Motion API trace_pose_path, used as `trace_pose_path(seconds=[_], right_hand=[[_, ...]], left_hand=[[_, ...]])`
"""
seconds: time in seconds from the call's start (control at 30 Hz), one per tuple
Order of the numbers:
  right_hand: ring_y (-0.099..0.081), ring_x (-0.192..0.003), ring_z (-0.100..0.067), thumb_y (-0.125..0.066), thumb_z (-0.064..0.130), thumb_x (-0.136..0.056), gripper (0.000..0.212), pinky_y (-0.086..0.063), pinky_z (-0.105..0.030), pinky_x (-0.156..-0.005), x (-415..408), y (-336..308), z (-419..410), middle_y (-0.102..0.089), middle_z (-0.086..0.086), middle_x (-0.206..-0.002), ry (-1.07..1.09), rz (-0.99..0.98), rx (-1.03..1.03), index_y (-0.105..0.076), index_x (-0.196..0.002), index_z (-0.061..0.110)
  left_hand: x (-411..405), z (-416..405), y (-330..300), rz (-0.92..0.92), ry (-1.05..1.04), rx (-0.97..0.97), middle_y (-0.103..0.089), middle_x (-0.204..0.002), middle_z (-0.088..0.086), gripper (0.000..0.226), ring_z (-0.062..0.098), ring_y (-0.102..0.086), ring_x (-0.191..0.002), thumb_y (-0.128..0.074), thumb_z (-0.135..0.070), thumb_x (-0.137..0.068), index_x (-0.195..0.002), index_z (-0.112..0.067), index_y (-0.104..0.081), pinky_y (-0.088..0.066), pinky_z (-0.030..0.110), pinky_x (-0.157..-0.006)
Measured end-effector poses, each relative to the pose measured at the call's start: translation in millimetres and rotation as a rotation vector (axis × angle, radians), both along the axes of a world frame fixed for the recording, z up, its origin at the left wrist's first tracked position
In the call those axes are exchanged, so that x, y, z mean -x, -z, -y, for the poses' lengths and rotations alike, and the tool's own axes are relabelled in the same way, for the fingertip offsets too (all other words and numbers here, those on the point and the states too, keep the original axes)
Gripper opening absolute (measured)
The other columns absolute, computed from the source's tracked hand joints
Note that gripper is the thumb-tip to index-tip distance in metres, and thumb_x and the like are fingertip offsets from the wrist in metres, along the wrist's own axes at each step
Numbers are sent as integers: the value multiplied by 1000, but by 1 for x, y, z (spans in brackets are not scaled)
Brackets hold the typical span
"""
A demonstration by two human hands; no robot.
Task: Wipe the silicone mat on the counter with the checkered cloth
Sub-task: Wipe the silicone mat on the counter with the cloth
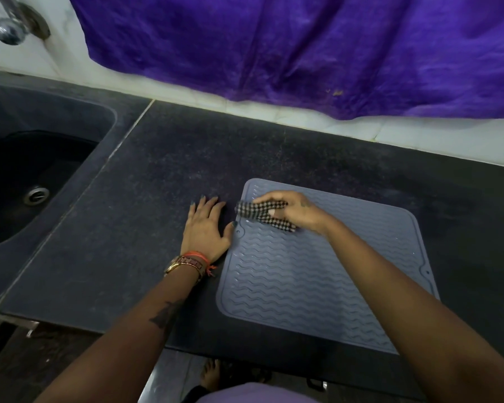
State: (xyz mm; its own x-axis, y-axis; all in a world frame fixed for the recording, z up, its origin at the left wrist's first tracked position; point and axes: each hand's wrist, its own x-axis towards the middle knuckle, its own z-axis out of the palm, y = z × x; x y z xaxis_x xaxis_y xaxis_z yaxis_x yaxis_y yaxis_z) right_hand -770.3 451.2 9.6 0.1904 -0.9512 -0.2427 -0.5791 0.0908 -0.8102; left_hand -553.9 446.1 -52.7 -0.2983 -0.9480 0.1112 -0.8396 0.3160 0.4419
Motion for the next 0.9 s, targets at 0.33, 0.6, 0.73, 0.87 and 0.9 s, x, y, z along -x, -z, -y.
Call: trace_pose_path(seconds=[0.33, 0.6, 0.73, 0.87, 0.9], right_hand=[[-59, -102, -21, -61, 41, -84, 46, -47, -32, -82, -29, 9, 33, -63, -2, -116, 270, -364, 79, -54, -125, 22], [-52, -114, -29, -53, 37, -90, 43, -43, -38, -93, -43, 4, 5, -52, -11, -126, -21, -580, 122, -51, -129, 19], [-57, -107, -23, -57, 33, -89, 35, -43, -30, -84, -36, -4, -10, -62, -5, -116, -126, -467, 48, -57, -122, 24], [-61, -98, -17, -61, 23, -88, 31, -51, -29, -80, -16, -16, 0, -64, -1, -112, 47, 15, -183, -58, -118, 23], [-61, -96, -16, -60, 21, -88, 32, -53, -31, -79, -13, -16, 7, -61, -4, -118, 159, 132, -188, -55, -119, 23]], left_hand=[[0, 0, 2, -7, -12, 7, -35, -149, 8, 57, 27, -19, -143, -44, -44, -88, -136, -15, -41, -4, 39, -120], [-1, 1, 2, -23, -6, 7, -35, -149, 8, 65, 27, -19, -143, -36, -46, -79, -136, -14, -40, -3, 40, -120], [-1, 2, 3, -38, 5, 6, -34, -150, 7, 65, 27, -18, -143, -38, -43, -78, -137, -16, -39, -1, 39, -120], [-2, 2, 4, -57, 9, -5, -33, -151, 6, 63, 26, -17, -144, -42, -40, -80, -138, -17, -37, 0, 38, -119], [-2, 2, 5, -61, 7, -2, -33, -151, 6, 60, 26, -17, -143, -45, -39, -82, -138, -17, -37, 0, 39, -119]])
